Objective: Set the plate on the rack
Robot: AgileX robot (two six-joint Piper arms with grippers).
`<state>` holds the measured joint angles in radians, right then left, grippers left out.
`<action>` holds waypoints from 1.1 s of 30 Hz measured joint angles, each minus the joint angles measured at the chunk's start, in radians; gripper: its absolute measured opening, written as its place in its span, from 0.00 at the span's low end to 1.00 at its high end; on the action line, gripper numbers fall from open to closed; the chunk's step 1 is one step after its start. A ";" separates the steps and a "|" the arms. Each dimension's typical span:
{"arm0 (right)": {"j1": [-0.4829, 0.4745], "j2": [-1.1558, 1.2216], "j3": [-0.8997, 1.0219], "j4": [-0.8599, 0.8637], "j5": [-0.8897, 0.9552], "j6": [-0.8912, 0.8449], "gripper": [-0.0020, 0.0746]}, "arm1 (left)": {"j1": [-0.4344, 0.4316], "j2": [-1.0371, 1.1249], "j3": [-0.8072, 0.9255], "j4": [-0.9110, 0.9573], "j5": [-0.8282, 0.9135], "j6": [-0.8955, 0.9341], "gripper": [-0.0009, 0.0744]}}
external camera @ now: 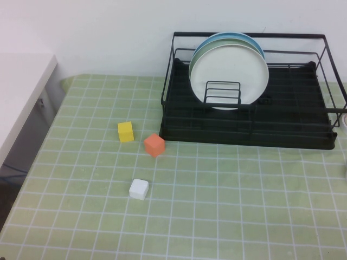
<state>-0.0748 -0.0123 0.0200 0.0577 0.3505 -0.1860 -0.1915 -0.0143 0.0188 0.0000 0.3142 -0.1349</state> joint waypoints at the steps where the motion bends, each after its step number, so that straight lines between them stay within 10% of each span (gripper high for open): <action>1: 0.000 0.000 0.000 0.000 0.000 0.000 0.03 | 0.000 0.000 0.000 0.000 0.000 0.000 0.01; 33: -0.090 0.000 0.000 -0.076 0.000 0.124 0.03 | 0.000 0.000 0.000 0.000 0.000 0.000 0.01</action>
<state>-0.1649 -0.0123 0.0200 -0.0181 0.3505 -0.0625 -0.1915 -0.0143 0.0188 0.0000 0.3142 -0.1349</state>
